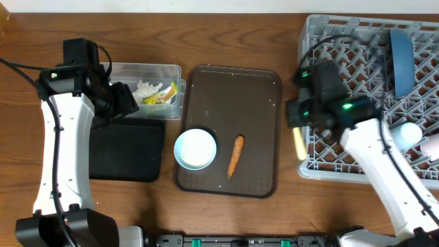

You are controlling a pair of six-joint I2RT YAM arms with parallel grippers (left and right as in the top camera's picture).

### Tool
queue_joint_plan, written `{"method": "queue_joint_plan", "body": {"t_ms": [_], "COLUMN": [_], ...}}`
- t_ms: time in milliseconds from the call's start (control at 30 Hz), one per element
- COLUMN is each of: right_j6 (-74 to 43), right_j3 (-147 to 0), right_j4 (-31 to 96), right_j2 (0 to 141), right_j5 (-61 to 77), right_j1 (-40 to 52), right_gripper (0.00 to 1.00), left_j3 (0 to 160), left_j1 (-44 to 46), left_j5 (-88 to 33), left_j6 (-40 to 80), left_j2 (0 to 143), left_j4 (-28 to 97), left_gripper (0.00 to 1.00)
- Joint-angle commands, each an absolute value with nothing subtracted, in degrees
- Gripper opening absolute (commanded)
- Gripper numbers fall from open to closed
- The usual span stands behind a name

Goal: Sort waste into correct bins and load items into the dishwasher rack
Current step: 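Lift the yellow spoon and carry it right to the rack edge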

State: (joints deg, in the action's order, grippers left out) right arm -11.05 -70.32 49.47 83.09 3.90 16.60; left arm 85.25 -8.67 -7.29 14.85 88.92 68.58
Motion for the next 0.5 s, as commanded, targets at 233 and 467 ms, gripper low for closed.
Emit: {"method": "queue_joint_plan", "body": {"t_ms": [233,467], "right_j6": [-5.89,-5.87], "right_j3": [-72.16,-72.16], "right_j4": [52.03,53.45], "right_j2": [85.47,88.40], "right_j5": [4.62,4.97], "right_j1": [4.99,4.58], "right_gripper": [0.09,0.08], "left_j3": [85.45,85.45], "left_j1": [-8.78,-8.78], "left_j5": [-7.03,-7.03], "left_j6": [15.18,15.18], "left_j2": [88.73,88.73], "left_j4": [68.69,68.66], "left_gripper": [0.67,0.66]}}
